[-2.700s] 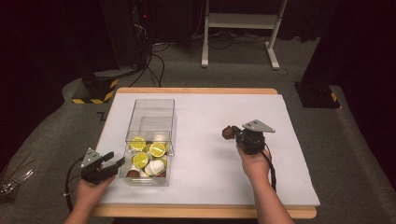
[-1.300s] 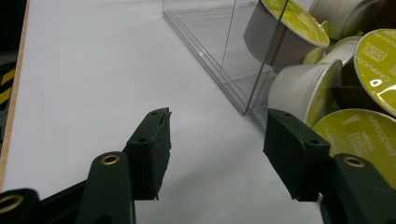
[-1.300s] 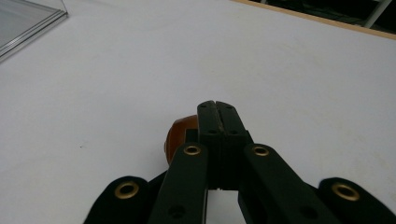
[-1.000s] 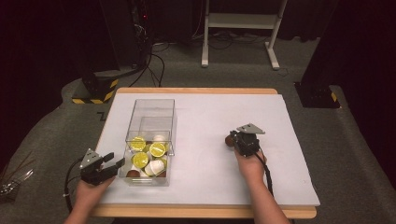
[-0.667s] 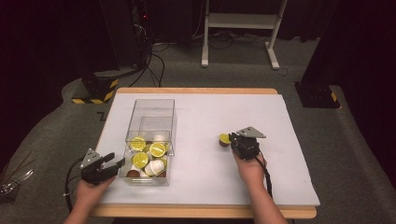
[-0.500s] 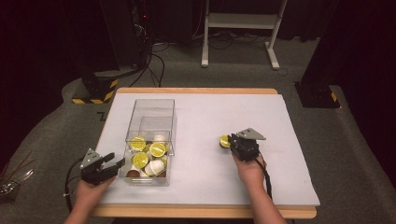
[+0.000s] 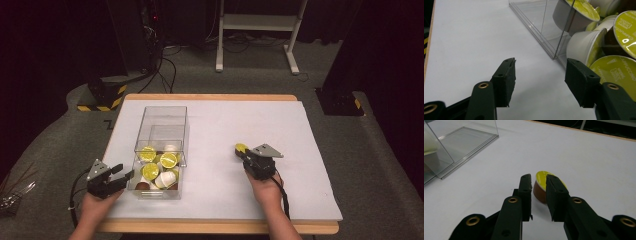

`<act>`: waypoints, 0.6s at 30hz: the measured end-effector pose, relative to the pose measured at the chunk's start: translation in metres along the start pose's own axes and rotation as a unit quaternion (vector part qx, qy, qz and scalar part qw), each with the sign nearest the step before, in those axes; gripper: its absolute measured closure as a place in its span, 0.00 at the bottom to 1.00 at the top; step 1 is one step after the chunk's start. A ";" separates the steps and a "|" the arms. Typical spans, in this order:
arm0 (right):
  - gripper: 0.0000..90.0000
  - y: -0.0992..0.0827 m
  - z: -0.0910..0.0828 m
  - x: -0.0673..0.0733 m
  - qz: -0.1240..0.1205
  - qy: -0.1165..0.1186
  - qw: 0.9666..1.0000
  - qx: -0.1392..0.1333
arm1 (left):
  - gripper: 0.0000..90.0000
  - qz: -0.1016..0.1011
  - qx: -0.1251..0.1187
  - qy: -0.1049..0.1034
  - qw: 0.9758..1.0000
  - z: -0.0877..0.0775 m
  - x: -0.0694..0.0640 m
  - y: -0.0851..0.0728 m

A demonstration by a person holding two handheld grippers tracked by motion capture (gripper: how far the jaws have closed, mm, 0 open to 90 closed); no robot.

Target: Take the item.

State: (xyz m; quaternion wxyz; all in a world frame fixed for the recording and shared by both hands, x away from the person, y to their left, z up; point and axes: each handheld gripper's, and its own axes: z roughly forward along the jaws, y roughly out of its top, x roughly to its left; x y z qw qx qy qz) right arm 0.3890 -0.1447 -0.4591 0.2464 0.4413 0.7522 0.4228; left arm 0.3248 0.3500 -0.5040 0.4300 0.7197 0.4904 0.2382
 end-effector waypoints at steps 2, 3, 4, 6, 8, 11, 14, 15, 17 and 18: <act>0.82 -0.002 -0.003 0.003 0.001 0.003 1.000 -0.005 | 0.47 0.000 0.001 0.001 1.000 0.000 0.000 0.000; 0.82 -0.002 -0.003 0.004 0.002 0.004 1.000 -0.006 | 0.47 0.001 0.001 0.001 1.000 0.000 0.000 0.000; 0.82 -0.003 -0.004 0.005 0.002 0.005 1.000 -0.006 | 0.47 0.003 0.001 0.001 1.000 0.000 -0.001 0.000; 0.81 -0.004 -0.004 0.007 0.003 0.006 1.000 -0.006 | 0.47 0.005 0.001 0.002 1.000 0.000 -0.001 0.000; 0.81 -0.005 -0.004 0.007 0.000 0.008 1.000 -0.007 | 0.47 0.006 0.001 0.001 1.000 0.000 0.000 0.000; 0.80 -0.008 -0.004 0.012 -0.004 0.018 1.000 -0.005 | 0.47 0.006 -0.001 0.000 1.000 -0.001 0.000 0.000; 0.79 -0.010 -0.003 0.016 -0.002 0.027 1.000 -0.002 | 0.47 0.003 -0.004 0.000 1.000 -0.001 -0.001 0.000; 0.79 -0.010 -0.003 0.018 -0.005 0.029 1.000 -0.002 | 0.47 0.003 -0.004 0.000 1.000 -0.001 -0.001 0.000; 0.80 -0.010 -0.003 0.020 -0.008 0.033 0.999 -0.002 | 0.47 0.004 -0.007 0.000 1.000 -0.001 -0.002 -0.001; 0.79 -0.010 -0.003 0.022 -0.007 0.035 0.999 -0.002 | 0.47 0.005 -0.008 0.001 1.000 -0.001 -0.002 -0.001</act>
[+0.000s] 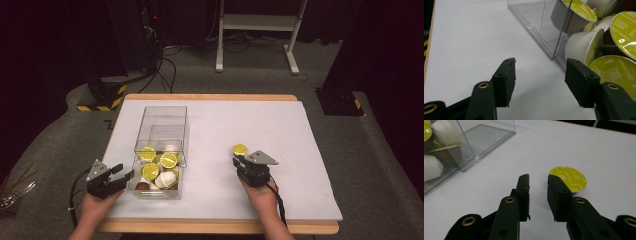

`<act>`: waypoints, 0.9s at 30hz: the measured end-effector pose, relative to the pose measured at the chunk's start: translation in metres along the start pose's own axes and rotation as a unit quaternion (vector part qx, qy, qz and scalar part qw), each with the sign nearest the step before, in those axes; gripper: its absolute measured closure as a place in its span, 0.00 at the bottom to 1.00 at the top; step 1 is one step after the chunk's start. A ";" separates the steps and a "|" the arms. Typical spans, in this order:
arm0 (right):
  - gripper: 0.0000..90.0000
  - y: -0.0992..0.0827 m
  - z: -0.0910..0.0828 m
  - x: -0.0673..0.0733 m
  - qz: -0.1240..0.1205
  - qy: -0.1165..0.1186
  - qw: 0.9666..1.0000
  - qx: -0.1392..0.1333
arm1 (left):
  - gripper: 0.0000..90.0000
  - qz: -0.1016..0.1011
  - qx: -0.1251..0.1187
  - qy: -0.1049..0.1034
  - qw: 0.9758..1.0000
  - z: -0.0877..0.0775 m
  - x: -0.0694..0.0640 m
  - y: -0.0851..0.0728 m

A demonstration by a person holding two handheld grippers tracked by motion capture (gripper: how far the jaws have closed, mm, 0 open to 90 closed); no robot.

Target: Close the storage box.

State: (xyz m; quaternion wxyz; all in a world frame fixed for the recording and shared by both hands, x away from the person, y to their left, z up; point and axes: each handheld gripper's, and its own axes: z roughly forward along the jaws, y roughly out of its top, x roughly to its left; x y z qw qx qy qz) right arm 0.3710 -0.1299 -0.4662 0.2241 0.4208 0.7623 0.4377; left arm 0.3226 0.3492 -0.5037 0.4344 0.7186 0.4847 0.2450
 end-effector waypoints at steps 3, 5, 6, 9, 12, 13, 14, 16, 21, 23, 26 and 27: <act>0.76 0.001 -0.001 0.010 -0.004 0.014 1.000 -0.003 | 0.46 -0.001 -0.003 -0.003 1.000 -0.001 0.000 0.000; 0.75 0.002 -0.001 0.012 -0.005 0.017 1.000 -0.005 | 0.46 -0.003 -0.006 -0.004 1.000 -0.001 0.001 0.000; 0.74 0.004 -0.001 0.017 -0.007 0.026 1.000 -0.007 | 0.46 -0.004 -0.008 -0.006 1.000 -0.002 0.001 -0.001; 0.72 0.006 0.000 0.026 -0.014 0.037 0.999 -0.010 | 0.46 -0.004 -0.010 -0.007 1.000 -0.004 0.001 -0.001; 0.70 0.006 0.001 0.032 -0.019 0.045 0.999 -0.007 | 0.46 0.000 -0.010 -0.009 1.000 -0.005 0.000 -0.001; 0.69 0.007 0.002 0.037 -0.023 0.052 0.998 -0.008 | 0.46 0.007 -0.014 -0.010 1.000 -0.008 -0.002 -0.001; 0.68 0.007 0.003 0.039 -0.026 0.055 0.998 -0.008 | 0.46 0.005 -0.015 -0.014 1.000 -0.009 -0.002 -0.001; 0.68 0.007 0.003 0.042 -0.026 0.059 0.998 -0.007 | 0.46 0.003 -0.016 -0.017 1.000 -0.010 -0.001 -0.001; 0.64 0.007 0.005 0.058 -0.045 0.078 0.996 -0.001 | 0.47 0.001 -0.025 -0.031 0.999 -0.021 0.001 0.000; 0.63 0.007 0.005 0.061 -0.046 0.082 0.996 -0.002 | 0.47 -0.001 -0.032 -0.035 0.999 -0.027 0.001 0.001; 0.60 0.007 0.004 0.072 -0.049 0.102 0.994 -0.001 | 0.44 -0.003 -0.045 -0.043 0.998 -0.038 0.000 0.002; 0.60 0.007 0.004 0.073 -0.049 0.106 0.993 -0.001 | 0.43 0.002 -0.048 -0.042 0.998 -0.043 -0.003 0.002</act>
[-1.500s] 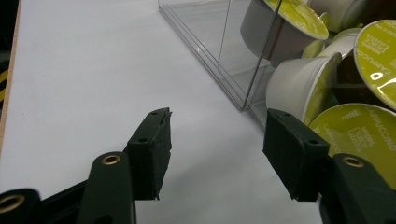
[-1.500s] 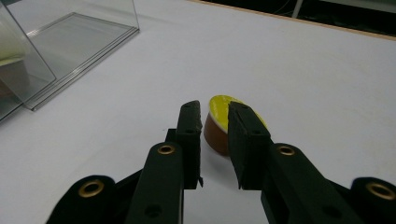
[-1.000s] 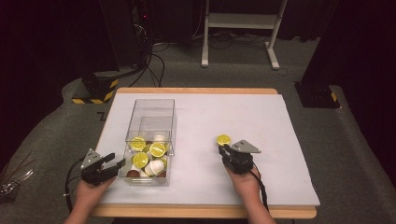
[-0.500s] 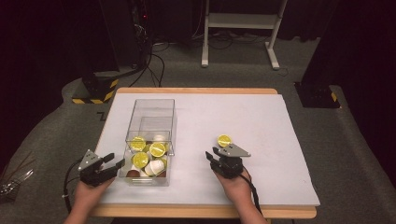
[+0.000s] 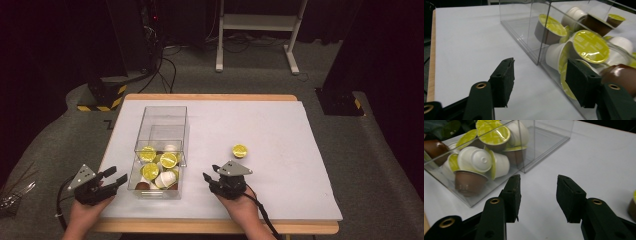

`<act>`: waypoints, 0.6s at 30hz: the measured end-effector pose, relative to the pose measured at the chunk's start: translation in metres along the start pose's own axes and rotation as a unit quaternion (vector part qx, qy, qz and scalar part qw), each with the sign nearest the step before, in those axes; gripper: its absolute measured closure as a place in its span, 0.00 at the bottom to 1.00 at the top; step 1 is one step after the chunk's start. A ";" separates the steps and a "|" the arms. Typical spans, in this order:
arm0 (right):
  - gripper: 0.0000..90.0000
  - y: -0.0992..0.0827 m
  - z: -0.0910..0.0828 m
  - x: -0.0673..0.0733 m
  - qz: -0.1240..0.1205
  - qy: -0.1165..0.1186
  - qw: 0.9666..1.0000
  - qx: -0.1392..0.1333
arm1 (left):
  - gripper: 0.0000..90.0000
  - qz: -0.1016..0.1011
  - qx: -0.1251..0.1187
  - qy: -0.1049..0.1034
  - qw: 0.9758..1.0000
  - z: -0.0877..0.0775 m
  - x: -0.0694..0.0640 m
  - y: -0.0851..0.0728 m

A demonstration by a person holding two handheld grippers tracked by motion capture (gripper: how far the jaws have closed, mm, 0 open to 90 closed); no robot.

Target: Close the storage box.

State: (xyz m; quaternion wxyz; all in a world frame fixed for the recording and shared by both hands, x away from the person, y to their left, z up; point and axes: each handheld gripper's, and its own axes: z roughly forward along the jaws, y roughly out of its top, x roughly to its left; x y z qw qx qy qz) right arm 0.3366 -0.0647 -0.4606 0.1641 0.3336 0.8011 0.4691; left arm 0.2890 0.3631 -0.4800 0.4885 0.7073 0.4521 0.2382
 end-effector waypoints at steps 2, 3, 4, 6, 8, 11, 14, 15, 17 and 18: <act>0.58 0.001 0.002 0.006 -0.003 0.011 1.000 0.001 | 0.42 0.003 -0.004 0.000 1.000 -0.004 -0.002 0.000; 0.58 0.001 0.002 0.006 -0.003 0.011 1.000 0.001 | 0.41 0.003 -0.004 0.000 1.000 -0.004 -0.002 0.000; 0.58 0.001 0.003 0.008 -0.007 0.014 1.000 0.002 | 0.41 0.001 -0.007 -0.004 1.000 -0.007 -0.003 0.001; 0.57 0.003 0.004 0.016 -0.012 0.025 1.000 0.001 | 0.40 -0.001 -0.015 -0.009 1.000 -0.014 -0.004 0.002; 0.56 0.003 0.006 0.020 -0.014 0.034 0.999 0.002 | 0.38 -0.002 -0.017 -0.011 1.000 -0.017 -0.005 0.002; 0.56 0.003 0.007 0.025 -0.017 0.041 0.999 0.004 | 0.35 0.001 -0.023 -0.015 1.000 -0.021 -0.007 0.003; 0.56 0.004 0.009 0.030 -0.016 0.053 0.998 0.002 | 0.32 0.002 -0.024 -0.028 0.999 -0.024 -0.010 0.003; 0.56 0.004 0.009 0.030 -0.016 0.053 0.998 0.002 | 0.31 0.002 -0.024 -0.028 0.999 -0.024 -0.010 0.003; 0.55 0.005 0.009 0.032 -0.016 0.056 0.998 0.001 | 0.30 -0.004 -0.025 -0.035 0.999 -0.024 -0.010 0.002; 0.54 0.005 0.009 0.034 -0.016 0.059 0.998 0.000 | 0.29 -0.003 -0.027 -0.041 0.999 -0.024 -0.011 0.002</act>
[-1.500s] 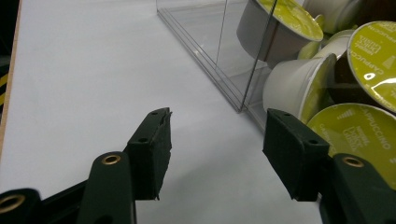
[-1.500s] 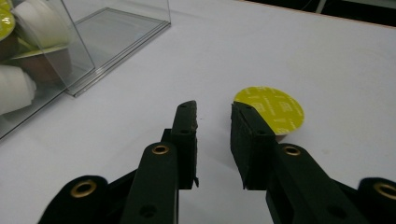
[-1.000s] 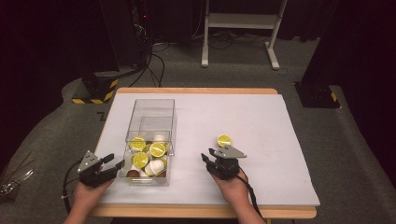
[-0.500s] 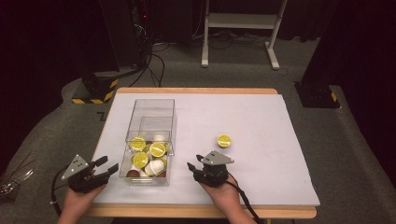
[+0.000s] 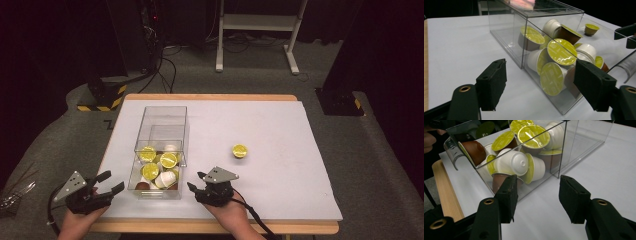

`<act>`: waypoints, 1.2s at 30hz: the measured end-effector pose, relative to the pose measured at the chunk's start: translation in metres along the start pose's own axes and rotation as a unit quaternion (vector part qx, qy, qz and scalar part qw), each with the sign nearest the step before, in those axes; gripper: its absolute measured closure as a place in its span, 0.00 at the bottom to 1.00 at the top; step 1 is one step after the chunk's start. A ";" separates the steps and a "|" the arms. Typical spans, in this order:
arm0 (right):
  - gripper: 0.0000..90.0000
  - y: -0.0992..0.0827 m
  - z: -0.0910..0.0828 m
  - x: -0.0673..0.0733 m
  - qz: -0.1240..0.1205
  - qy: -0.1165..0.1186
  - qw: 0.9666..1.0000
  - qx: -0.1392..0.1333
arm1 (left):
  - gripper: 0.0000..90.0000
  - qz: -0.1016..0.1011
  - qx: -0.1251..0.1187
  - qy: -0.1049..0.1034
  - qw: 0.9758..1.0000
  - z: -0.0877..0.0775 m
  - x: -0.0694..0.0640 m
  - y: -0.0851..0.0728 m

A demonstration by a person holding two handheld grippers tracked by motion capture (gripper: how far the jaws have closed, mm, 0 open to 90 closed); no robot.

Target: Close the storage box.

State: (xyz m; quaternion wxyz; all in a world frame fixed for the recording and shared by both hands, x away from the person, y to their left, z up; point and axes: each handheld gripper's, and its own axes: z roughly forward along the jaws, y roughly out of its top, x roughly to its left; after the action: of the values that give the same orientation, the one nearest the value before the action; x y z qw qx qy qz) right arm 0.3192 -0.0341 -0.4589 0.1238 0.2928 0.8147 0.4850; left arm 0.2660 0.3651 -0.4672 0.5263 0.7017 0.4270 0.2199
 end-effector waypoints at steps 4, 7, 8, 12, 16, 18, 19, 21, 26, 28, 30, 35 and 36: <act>0.53 0.002 -0.002 0.001 0.005 0.006 1.000 -0.002 | 0.26 0.005 -0.002 -0.002 1.000 -0.002 -0.004 -0.001; 0.52 0.003 -0.004 0.003 0.001 0.006 1.000 -0.011 | 0.25 0.008 -0.004 -0.001 1.000 -0.005 -0.006 -0.002; 0.52 0.004 -0.005 0.003 -0.002 0.007 1.000 -0.012 | 0.25 0.005 -0.007 0.001 1.000 -0.007 -0.006 -0.003; 0.50 0.006 -0.003 0.006 -0.006 0.008 1.000 -0.013 | 0.25 0.000 -0.008 0.000 1.000 -0.010 -0.008 -0.004; 0.49 0.008 -0.001 0.008 -0.006 0.020 1.000 -0.014 | 0.24 0.002 -0.003 -0.003 1.000 -0.010 -0.011 -0.007; 0.48 0.008 0.001 0.010 -0.009 0.026 1.000 -0.013 | 0.23 0.007 0.002 -0.004 1.000 -0.009 -0.013 -0.007; 0.47 0.008 0.002 0.011 -0.011 0.030 0.999 -0.013 | 0.23 0.009 0.002 -0.005 1.000 -0.009 -0.013 -0.008; 0.45 0.007 0.003 0.012 -0.012 0.036 0.999 -0.013 | 0.23 0.009 0.003 -0.007 1.000 -0.009 -0.013 -0.008; 0.43 0.007 0.004 0.016 -0.013 0.051 0.999 -0.012 | 0.23 0.009 0.008 -0.010 1.000 -0.005 -0.015 -0.009; 0.42 0.006 0.006 0.018 -0.014 0.053 0.998 -0.006 | 0.23 0.010 0.012 -0.011 1.000 -0.003 -0.016 -0.009; 0.42 0.005 0.009 0.019 -0.016 0.053 0.998 -0.001 | 0.23 0.013 0.014 -0.014 1.000 -0.001 -0.018 -0.009; 0.42 0.003 0.015 0.021 -0.020 0.051 0.998 0.006 | 0.23 0.012 0.017 -0.014 1.000 0.002 -0.019 -0.010; 0.42 0.003 0.015 0.021 -0.019 0.050 0.999 0.006 | 0.23 0.012 0.017 -0.015 1.000 0.002 -0.019 -0.010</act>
State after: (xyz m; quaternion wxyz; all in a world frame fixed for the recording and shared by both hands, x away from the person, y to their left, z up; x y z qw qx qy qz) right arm 0.3108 -0.0096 -0.4620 0.0901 0.2535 0.8283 0.4915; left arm 0.2541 0.3492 -0.4747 0.5177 0.7189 0.4143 0.2088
